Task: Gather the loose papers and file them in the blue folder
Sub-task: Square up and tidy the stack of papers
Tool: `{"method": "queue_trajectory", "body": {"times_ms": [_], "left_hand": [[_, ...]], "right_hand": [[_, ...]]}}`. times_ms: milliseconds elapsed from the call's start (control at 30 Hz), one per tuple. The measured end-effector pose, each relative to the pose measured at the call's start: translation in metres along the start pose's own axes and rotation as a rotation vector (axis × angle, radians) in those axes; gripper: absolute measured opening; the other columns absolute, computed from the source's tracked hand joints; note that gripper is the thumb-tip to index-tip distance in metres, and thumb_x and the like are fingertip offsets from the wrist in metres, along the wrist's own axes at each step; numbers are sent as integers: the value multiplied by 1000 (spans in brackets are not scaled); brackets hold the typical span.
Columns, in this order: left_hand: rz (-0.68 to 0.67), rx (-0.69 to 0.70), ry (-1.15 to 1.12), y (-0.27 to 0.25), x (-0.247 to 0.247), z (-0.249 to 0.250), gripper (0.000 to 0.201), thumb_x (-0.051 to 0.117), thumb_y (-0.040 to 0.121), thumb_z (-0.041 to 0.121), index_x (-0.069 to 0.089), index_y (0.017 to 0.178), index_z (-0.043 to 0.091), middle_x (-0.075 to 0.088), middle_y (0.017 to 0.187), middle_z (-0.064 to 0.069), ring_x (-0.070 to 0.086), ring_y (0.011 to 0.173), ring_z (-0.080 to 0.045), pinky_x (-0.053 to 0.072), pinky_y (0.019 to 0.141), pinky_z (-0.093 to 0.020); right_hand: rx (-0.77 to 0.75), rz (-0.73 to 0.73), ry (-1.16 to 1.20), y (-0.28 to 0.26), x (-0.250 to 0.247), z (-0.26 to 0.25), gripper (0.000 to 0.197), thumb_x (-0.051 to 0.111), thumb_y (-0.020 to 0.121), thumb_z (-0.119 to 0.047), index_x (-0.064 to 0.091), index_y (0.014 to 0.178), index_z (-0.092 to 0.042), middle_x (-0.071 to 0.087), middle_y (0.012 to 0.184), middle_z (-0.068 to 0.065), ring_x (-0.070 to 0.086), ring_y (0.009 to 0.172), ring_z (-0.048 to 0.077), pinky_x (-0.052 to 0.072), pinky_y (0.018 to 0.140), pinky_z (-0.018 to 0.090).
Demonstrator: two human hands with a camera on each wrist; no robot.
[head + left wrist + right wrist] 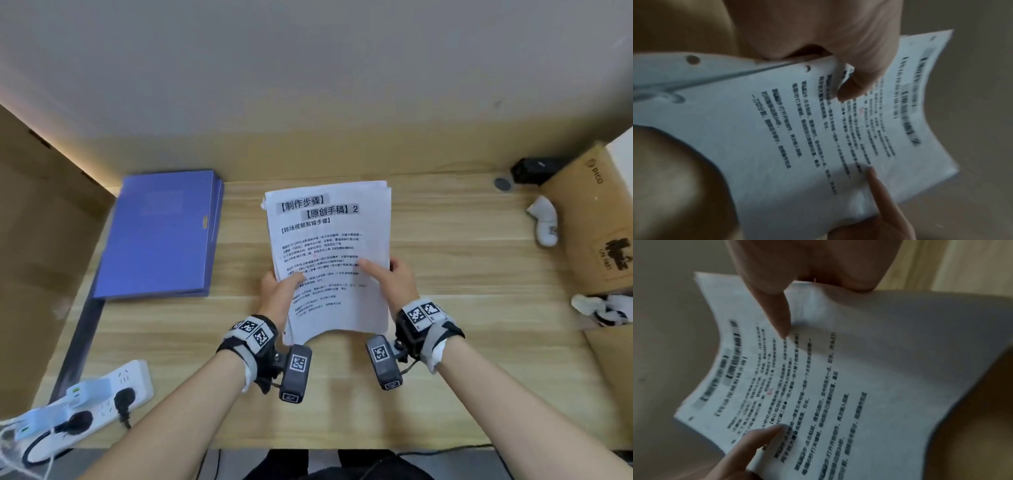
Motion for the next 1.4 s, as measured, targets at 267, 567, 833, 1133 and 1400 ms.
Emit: {"method": "queue_trajectory", "body": {"times_ms": [267, 567, 833, 1133, 1400], "left_hand": [[-223, 403, 140, -24, 20, 86, 30, 80, 74, 1, 72, 98, 18, 77, 87, 10, 73, 87, -4, 55, 72, -15], [-197, 334, 55, -15, 28, 68, 47, 86, 67, 21, 68, 108, 9, 77, 98, -1, 72, 96, -11, 57, 81, -23], [-235, 273, 123, -12, 44, 39, 31, 80, 75, 6, 69, 104, 7, 76, 93, 1, 74, 86, -10, 57, 67, -19], [-286, -53, 320, 20, 70, -39, 29, 65, 89, 5, 56, 116, 8, 67, 114, -5, 68, 89, -12, 55, 65, -19], [-231, -132, 394, 30, 97, -84, 36, 56, 90, -2, 57, 124, 10, 68, 114, -9, 67, 89, -17, 54, 65, -17]], "right_hand": [[-214, -163, 83, -29, 1, -62, 30, 80, 75, -6, 77, 90, -31, 76, 100, 2, 71, 92, 15, 59, 77, 29], [-218, -115, 150, -29, -5, -55, 31, 79, 75, 1, 73, 92, -24, 76, 98, 5, 72, 90, 16, 59, 76, 29], [-92, -70, 28, -15, -25, -20, 27, 85, 69, -3, 75, 92, -13, 77, 98, 11, 73, 89, 21, 60, 75, 34], [75, 52, -185, 29, -78, 30, 38, 81, 77, -13, 64, 109, -4, 69, 99, 8, 66, 83, 20, 52, 57, 18], [147, 98, -622, 77, -116, 81, 47, 74, 81, -14, 56, 122, -3, 66, 119, 15, 63, 99, 29, 49, 77, 33]]}}
Point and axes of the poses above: each hand's wrist, its own y-axis towards the middle knuckle, its own x-axis out of the palm, z = x × y, the point moved 10 cm from there along y, towards the middle knuckle
